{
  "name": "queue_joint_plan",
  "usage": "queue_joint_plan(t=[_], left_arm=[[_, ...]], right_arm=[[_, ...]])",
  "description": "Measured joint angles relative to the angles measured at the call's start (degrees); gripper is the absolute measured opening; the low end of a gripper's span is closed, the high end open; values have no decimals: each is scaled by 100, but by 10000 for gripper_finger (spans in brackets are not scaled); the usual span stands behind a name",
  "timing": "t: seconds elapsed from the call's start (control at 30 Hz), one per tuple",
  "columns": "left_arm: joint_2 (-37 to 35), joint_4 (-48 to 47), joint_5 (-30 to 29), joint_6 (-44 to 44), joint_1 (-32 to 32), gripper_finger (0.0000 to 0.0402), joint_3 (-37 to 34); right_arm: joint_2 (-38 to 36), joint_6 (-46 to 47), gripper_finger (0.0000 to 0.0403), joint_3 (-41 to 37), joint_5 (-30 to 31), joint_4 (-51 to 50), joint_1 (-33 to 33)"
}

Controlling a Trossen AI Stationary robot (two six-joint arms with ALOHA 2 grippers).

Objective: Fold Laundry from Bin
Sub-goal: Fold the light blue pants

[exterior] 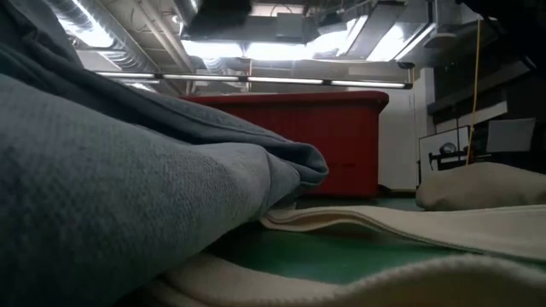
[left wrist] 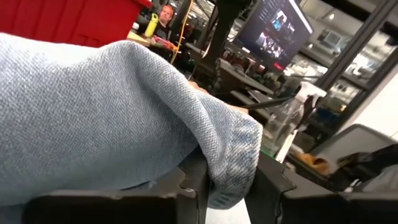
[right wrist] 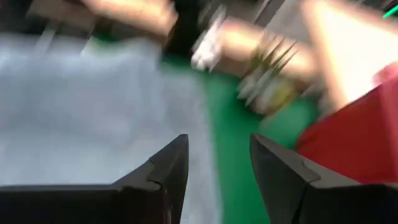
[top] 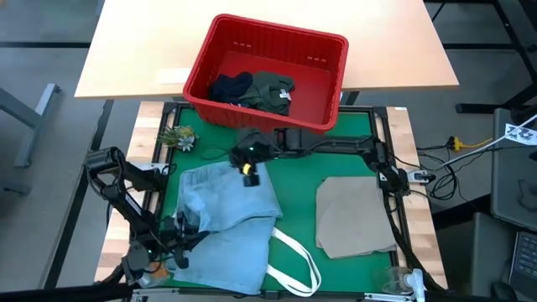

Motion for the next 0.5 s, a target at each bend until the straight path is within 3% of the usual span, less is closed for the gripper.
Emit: queue_joint_plan(t=[0.1, 0.2, 0.5], left_arm=[[0, 206, 84, -3, -17, 72, 1], [0, 214, 116, -28, -18, 72, 1], [0, 174, 526, -31, 201, 72, -15]], right_arm=[[2, 125, 172, -60, -474, -927, 2], [3, 165, 172, -459, -818, -1132, 43], [26, 836, 172, -2366, -851, 545, 78]])
